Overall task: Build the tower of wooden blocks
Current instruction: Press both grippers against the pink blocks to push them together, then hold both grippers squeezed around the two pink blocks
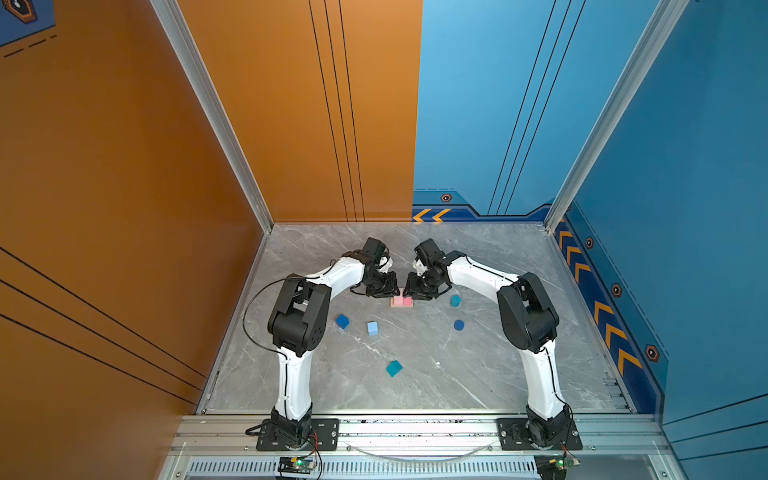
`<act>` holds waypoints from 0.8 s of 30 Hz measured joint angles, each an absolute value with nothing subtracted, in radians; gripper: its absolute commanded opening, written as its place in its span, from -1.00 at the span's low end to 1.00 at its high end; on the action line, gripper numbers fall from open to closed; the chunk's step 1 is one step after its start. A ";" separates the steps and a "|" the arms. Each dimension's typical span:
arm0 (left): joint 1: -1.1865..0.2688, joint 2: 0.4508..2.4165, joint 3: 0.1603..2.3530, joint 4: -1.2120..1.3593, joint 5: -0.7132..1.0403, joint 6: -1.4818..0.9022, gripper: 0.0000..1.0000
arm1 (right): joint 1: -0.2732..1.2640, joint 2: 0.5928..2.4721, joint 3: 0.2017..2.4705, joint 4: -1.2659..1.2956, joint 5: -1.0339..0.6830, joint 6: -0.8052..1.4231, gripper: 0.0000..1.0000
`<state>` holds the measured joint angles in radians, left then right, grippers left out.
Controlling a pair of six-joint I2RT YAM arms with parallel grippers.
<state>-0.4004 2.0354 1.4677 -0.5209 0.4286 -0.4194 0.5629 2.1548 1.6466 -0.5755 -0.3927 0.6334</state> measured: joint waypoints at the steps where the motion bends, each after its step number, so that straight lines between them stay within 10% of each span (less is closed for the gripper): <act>1: -0.400 2.034 1.468 -0.521 0.429 -0.419 -0.45 | 0.563 2.155 1.647 -0.575 -0.393 0.633 -0.20; 24: -0.400 2.025 1.468 -0.521 0.428 -0.419 -0.48 | 0.546 2.155 1.681 -0.583 -0.392 0.633 -0.21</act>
